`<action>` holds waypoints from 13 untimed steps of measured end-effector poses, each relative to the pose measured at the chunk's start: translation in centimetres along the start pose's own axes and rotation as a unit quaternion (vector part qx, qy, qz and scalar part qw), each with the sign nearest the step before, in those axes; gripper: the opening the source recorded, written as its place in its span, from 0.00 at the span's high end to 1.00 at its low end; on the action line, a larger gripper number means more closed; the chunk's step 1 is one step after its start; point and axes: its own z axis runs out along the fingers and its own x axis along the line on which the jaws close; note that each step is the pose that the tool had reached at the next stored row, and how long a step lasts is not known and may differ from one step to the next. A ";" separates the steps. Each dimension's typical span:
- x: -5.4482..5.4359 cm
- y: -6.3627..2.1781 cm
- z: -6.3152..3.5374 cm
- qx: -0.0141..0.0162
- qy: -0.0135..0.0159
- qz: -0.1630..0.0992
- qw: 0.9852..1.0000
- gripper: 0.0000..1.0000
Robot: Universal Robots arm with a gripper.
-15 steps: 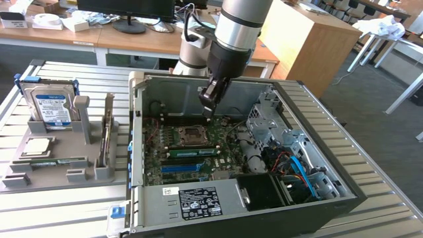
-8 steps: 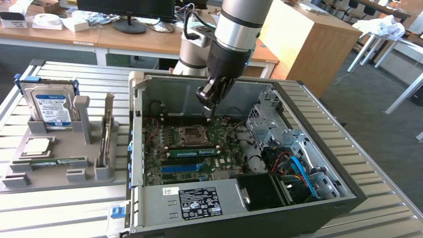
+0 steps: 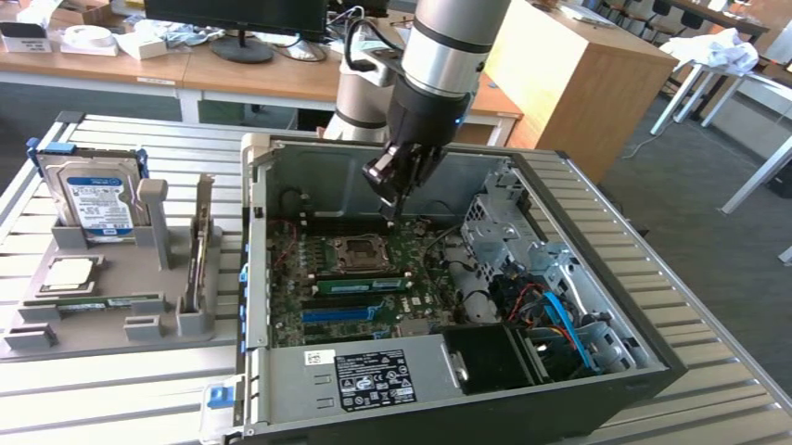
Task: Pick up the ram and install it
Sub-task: 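Press down the ram until it locks into place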
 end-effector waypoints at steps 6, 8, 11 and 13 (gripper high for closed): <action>0.0 0.00 0.04 -0.001 -0.002 0.050 0.999 0.90; 0.0 0.00 0.07 -0.001 -0.003 0.066 0.998 0.90; 0.0 0.00 0.10 -0.001 -0.004 0.092 0.996 0.90; 0.0 0.00 0.12 -0.001 -0.005 0.108 0.994 0.90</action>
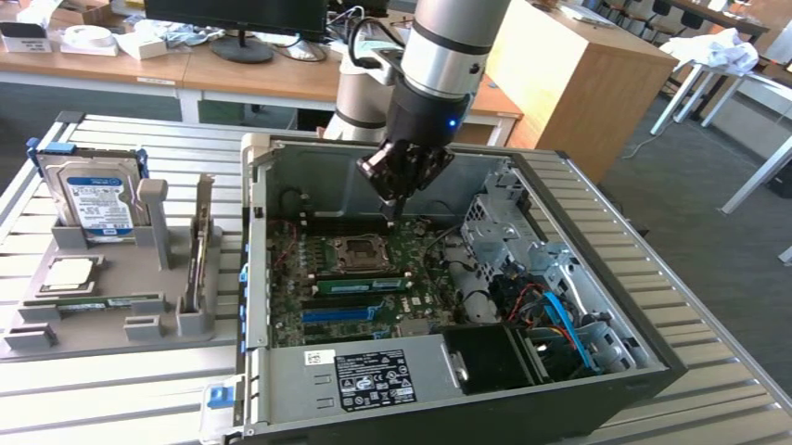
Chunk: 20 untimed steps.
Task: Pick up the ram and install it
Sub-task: 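Press down the ram until it locks into place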
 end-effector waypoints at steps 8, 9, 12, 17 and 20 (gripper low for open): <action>0.0 0.00 0.09 -0.001 -0.003 0.066 0.998 0.90; 0.0 0.00 0.10 -0.001 -0.003 0.074 0.997 0.90; 0.0 0.00 0.13 -0.001 -0.005 0.099 0.995 0.90; 0.0 0.00 0.18 -0.002 -0.006 0.137 0.991 0.90; 0.0 0.01 0.18 -0.002 -0.007 0.144 0.989 0.90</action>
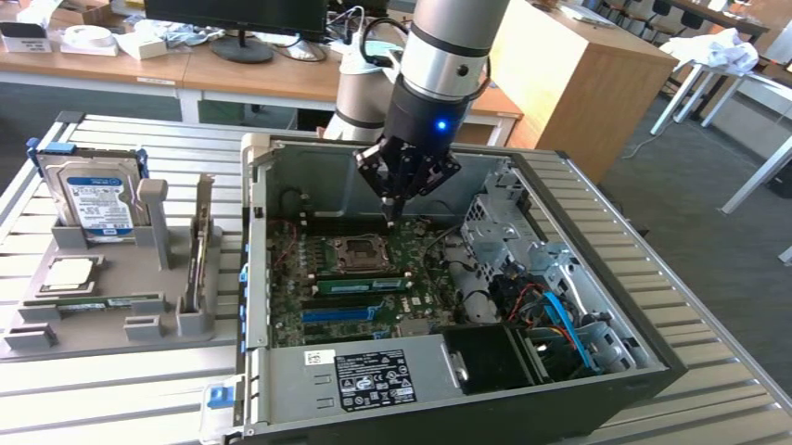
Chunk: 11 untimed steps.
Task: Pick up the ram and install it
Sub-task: 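Press down the ram until it locks into place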
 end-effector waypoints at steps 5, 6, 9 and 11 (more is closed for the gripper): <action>0.0 0.00 0.00 0.000 0.000 0.003 1.000 0.90; 0.0 0.00 0.00 0.000 0.000 0.006 1.000 0.90; 0.0 0.01 0.01 0.000 -0.001 0.018 1.000 0.90; 0.0 0.00 0.02 0.000 -0.001 0.025 1.000 0.90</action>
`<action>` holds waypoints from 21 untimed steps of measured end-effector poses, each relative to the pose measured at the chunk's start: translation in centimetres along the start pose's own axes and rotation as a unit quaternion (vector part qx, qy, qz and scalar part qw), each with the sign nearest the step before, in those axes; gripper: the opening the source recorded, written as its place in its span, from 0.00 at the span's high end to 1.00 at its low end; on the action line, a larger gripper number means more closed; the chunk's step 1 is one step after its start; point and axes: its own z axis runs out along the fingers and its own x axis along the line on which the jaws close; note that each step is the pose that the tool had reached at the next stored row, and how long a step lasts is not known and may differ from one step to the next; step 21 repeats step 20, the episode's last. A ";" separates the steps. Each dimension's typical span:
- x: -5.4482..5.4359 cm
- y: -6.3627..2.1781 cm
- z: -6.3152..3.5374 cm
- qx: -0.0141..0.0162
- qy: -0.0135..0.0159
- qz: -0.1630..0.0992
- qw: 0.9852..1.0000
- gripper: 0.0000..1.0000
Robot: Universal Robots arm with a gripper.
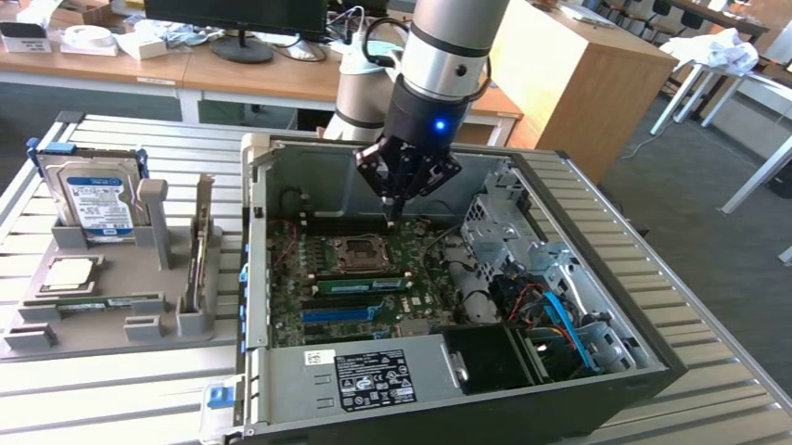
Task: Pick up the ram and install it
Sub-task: 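Press down the ram until it locks into place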
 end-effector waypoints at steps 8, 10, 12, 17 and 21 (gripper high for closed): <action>0.2 0.01 0.01 0.000 -0.001 0.012 1.000 0.90; 0.3 0.02 0.01 0.000 -0.001 0.012 1.000 0.90; 0.4 0.02 0.01 0.000 -0.002 0.012 1.000 0.90; 0.6 0.03 0.01 0.000 -0.002 0.012 1.000 0.90; 0.6 0.03 0.01 0.000 -0.002 0.012 1.000 0.90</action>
